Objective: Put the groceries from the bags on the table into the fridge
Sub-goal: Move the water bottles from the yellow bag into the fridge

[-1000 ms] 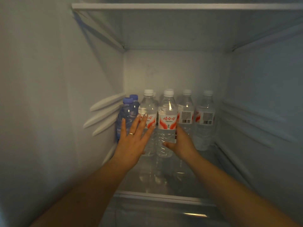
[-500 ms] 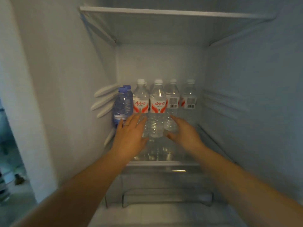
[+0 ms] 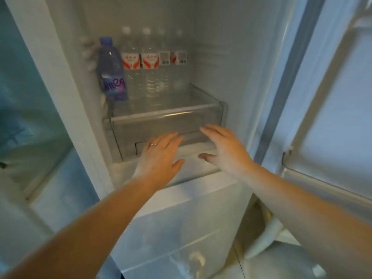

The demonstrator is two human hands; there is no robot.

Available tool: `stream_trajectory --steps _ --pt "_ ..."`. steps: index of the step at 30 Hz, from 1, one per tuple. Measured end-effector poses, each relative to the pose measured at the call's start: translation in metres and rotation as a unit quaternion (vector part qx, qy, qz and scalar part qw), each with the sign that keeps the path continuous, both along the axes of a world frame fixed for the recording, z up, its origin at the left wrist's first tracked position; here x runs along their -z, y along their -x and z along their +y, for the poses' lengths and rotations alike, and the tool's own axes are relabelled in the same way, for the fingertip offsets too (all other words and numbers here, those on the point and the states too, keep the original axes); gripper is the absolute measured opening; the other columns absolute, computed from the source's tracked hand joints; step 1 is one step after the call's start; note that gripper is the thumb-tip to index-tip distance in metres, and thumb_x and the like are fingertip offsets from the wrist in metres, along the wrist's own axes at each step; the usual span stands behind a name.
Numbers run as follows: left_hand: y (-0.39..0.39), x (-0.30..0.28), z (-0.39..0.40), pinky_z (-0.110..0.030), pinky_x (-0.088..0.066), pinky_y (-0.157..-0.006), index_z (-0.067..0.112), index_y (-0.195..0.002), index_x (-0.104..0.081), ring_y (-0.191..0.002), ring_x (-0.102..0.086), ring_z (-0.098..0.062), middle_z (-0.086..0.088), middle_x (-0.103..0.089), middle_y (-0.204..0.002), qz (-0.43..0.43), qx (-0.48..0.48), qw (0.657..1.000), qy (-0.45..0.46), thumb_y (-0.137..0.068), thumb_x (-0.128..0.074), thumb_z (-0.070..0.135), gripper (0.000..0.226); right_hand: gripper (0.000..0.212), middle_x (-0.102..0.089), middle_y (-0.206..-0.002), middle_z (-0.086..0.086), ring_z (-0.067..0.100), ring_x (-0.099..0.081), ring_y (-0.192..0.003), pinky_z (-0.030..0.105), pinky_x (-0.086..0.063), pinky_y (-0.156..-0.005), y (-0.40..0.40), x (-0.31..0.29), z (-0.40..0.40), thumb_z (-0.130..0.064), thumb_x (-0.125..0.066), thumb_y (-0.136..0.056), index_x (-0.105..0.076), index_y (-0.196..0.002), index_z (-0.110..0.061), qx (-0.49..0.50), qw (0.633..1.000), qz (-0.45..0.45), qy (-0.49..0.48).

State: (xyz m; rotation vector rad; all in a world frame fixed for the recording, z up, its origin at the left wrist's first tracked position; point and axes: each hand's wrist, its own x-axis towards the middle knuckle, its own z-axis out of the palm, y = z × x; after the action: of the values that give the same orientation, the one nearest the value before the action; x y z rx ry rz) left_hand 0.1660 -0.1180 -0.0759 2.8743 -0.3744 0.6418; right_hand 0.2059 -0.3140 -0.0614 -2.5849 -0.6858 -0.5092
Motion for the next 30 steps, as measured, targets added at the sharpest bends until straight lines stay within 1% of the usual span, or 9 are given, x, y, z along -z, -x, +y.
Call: stream_trajectory --steps 2,6,11,14,16,21,25,28,30 --pt "0.024 0.018 -0.023 -0.037 -0.013 -0.114 0.026 -0.147 -0.022 -0.140 -0.021 -0.017 0.005 -0.021 -0.155 0.039 0.021 0.999 -0.017 -0.093 -0.046 0.044 0.062 0.075 -0.038 -0.146 -0.001 0.020 -0.033 -0.133 0.031 -0.027 -0.108 0.037 0.016 -0.022 -0.037 -0.076 -0.073 -0.042 -0.139 -0.023 0.020 1.000 0.011 0.001" --pt "0.065 0.052 -0.076 -0.040 -0.008 -0.116 0.026 -0.148 -0.018 -0.142 -0.017 -0.018 0.004 -0.017 -0.156 0.086 0.078 0.990 -0.077 -0.094 -0.044 0.046 0.063 0.074 -0.030 -0.150 -0.005 0.016 -0.026 -0.137 0.031 -0.020 -0.112 0.105 0.047 -0.072 -0.038 -0.071 -0.079 -0.035 -0.142 -0.025 0.074 0.995 0.064 0.017" --pt "0.104 0.084 -0.147 -0.042 -0.010 -0.116 0.025 -0.148 -0.019 -0.142 -0.017 -0.018 0.003 -0.018 -0.156 0.129 0.148 0.975 -0.104 -0.093 -0.046 0.044 0.064 0.076 -0.028 -0.152 -0.006 0.015 -0.021 -0.139 0.032 -0.020 -0.114 0.174 0.090 -0.143 -0.039 -0.069 -0.080 -0.032 -0.145 -0.025 0.134 0.983 0.127 -0.002" --pt "0.122 0.098 -0.200 -0.041 -0.013 -0.116 0.026 -0.147 -0.022 -0.140 -0.021 -0.018 0.005 -0.022 -0.154 0.152 0.184 0.965 -0.107 -0.093 -0.048 0.043 0.062 0.074 -0.032 -0.150 -0.002 0.017 -0.025 -0.138 0.028 -0.020 -0.111 0.216 0.117 -0.195 -0.036 -0.070 -0.080 -0.034 -0.143 -0.022 0.172 0.974 0.148 -0.017" --pt "0.135 0.110 -0.241 -0.043 -0.019 -0.114 0.024 -0.146 -0.025 -0.138 -0.026 -0.019 0.003 -0.026 -0.152 0.160 0.214 0.958 -0.107 -0.091 -0.052 0.042 0.064 0.074 -0.033 -0.149 -0.001 0.019 -0.028 -0.137 0.026 -0.022 -0.108 0.246 0.133 -0.237 -0.035 -0.072 -0.079 -0.036 -0.142 -0.022 0.202 0.964 0.168 -0.028" --pt "0.181 0.147 -0.360 -0.048 -0.029 -0.108 0.019 -0.144 -0.032 -0.133 -0.036 -0.024 -0.003 -0.037 -0.148 0.191 0.295 0.929 -0.117 -0.086 -0.060 0.041 0.068 0.078 -0.029 -0.151 0.000 0.021 -0.027 -0.138 0.035 -0.026 -0.110 0.321 0.164 -0.350 -0.039 -0.072 -0.078 -0.033 -0.144 -0.023 0.277 0.931 0.234 -0.050" --pt "0.219 0.167 -0.450 -0.044 -0.028 -0.111 0.021 -0.145 -0.030 -0.135 -0.035 -0.021 -0.001 -0.036 -0.148 0.198 0.333 0.915 -0.110 -0.088 -0.056 0.043 0.066 0.080 -0.027 -0.152 0.000 0.020 -0.024 -0.139 0.038 -0.027 -0.112 0.370 0.177 -0.438 -0.041 -0.071 -0.078 -0.031 -0.144 -0.025 0.321 0.908 0.266 -0.043" --pt "0.241 0.179 -0.508 -0.046 -0.028 -0.111 0.021 -0.145 -0.030 -0.134 -0.036 -0.022 0.000 -0.037 -0.147 0.223 0.353 0.904 -0.092 -0.089 -0.056 0.043 0.065 0.080 -0.032 -0.150 0.001 0.022 -0.030 -0.137 0.042 -0.033 -0.108 0.399 0.183 -0.497 -0.044 -0.072 -0.075 -0.033 -0.143 -0.024 0.343 0.898 0.273 -0.035" --pt "0.252 0.187 -0.541 -0.042 -0.028 -0.111 0.021 -0.145 -0.030 -0.134 -0.036 -0.022 0.000 -0.037 -0.147 0.233 0.365 0.897 -0.092 -0.089 -0.055 0.043 0.065 0.079 -0.032 -0.150 0.002 0.022 -0.030 -0.136 0.040 -0.031 -0.109 0.415 0.184 -0.529 -0.040 -0.073 -0.076 -0.034 -0.143 -0.022 0.361 0.888 0.282 -0.042"
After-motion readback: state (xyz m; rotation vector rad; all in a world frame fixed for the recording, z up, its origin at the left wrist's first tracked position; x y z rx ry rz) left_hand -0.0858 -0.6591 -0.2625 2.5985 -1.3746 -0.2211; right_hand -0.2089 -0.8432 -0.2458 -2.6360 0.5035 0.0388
